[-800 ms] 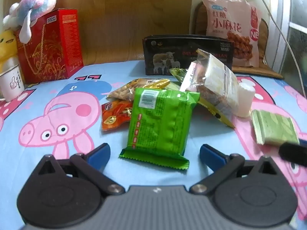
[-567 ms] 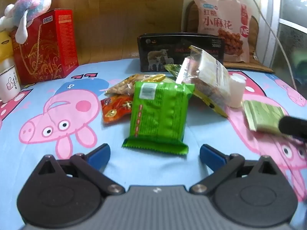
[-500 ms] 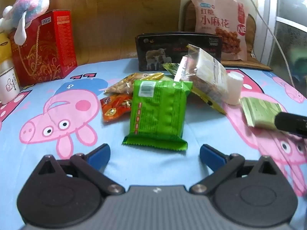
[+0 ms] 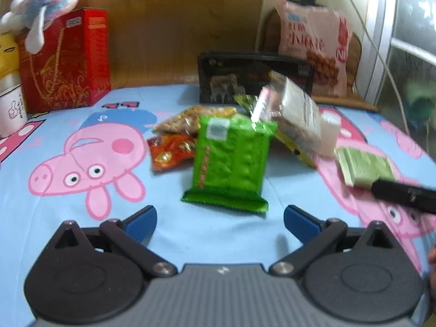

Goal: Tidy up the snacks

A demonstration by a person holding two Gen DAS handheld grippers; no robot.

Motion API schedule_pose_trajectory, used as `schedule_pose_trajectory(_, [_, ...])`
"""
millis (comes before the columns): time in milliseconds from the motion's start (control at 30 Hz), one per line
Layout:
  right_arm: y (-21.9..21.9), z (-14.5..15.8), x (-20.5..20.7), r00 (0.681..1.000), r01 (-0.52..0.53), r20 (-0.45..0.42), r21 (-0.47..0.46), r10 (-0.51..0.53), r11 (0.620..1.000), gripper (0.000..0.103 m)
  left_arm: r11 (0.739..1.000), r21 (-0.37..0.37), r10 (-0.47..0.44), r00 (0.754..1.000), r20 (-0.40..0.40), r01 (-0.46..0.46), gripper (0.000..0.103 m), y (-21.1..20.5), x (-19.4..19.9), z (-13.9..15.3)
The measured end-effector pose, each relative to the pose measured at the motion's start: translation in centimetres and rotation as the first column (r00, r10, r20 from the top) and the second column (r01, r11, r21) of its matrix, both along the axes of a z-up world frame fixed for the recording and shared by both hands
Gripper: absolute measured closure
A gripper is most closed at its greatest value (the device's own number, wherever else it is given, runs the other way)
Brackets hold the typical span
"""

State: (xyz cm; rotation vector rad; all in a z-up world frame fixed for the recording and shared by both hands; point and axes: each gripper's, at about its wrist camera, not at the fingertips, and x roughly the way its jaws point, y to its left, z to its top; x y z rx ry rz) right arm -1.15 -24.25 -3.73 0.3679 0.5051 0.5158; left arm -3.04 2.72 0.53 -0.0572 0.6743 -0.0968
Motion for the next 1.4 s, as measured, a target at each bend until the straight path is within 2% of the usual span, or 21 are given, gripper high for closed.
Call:
schedule_pose_trajectory(133, [0.5,0.1,-0.1,1.0,0.006,0.004,-0.04,-0.006,0.999,0.0,1.0,-0.001,0.017,0.996,0.092,-0.017,0.006,1.0,-0.3,1.0])
schedule_pose_trajectory(233, [0.6,0.3,-0.3,1.0,0.008,0.021,-0.055,-0.007,0.998,0.004,1.0,0.004,0.01,0.992,0.123,-0.011,0.006,1.5,-0.1,1.1])
schedule_pose_trajectory(333, [0.9,0.6,-0.7,0.999,0.013,0.053,-0.074,-0.009,0.997,0.015,0.999,-0.04,0.018,0.994,0.112,-0.013,0.009,2.2,0.2,0.7])
schedule_pose_trajectory(400, [1.0,1.0,-0.7,0.997,0.017,0.08,-0.084,-0.01,0.996,0.028,0.998,-0.069,0.019,0.993,0.117,-0.011,0.014,2.7,0.3,0.6])
schedule_pose_trajectory(467, [1.2,1.6,-0.6,0.994,0.018,0.108,-0.092,-0.008,0.996,0.037,0.996,-0.092,0.029,0.99,0.139,-0.017,0.014,3.1,0.0,0.7])
schedule_pose_trajectory(567, [1.5,2.7,0.1,0.99,0.0,0.143,-0.089,0.013,0.996,0.041,0.991,-0.129,0.051,0.987,0.151,-0.031,0.015,3.7,-0.2,0.7])
schedule_pose_trajectory(733, [2.7,4.0,1.4,0.984,-0.02,0.174,-0.12,0.041,0.993,0.042,0.983,-0.177,0.069,0.986,0.151,-0.042,0.015,4.4,-0.1,0.7])
schedule_pose_trajectory(933, [3.8,4.8,2.8,0.979,-0.043,0.19,-0.157,0.073,0.987,0.04,0.981,-0.192,0.064,0.985,0.16,-0.033,0.015,4.5,-0.3,0.7])
schedule_pose_trajectory(1133, [4.0,5.7,5.7,0.984,-0.021,0.171,-0.185,0.054,0.983,0.04,0.979,-0.198,0.07,0.985,0.16,-0.037,0.015,4.7,-0.3,0.7])
schedule_pose_trajectory(1267, [4.5,7.2,8.0,0.975,0.021,0.215,-0.311,0.049,0.95,0.04,0.98,-0.195,0.073,0.984,0.16,-0.041,0.015,4.6,-0.3,0.7])
schedule_pose_trajectory(1333, [4.1,8.5,10.3,0.984,-0.067,0.139,-0.269,0.108,0.961,0.033,0.979,-0.198,0.073,0.983,0.17,-0.039,0.015,4.6,-0.4,0.7])
schedule_pose_trajectory(1400, [3.9,8.8,12.2,0.986,-0.14,0.059,-0.2,0.155,0.97,0.031,0.979,-0.201,0.073,0.98,0.183,-0.035,0.015,4.7,-0.6,0.8])
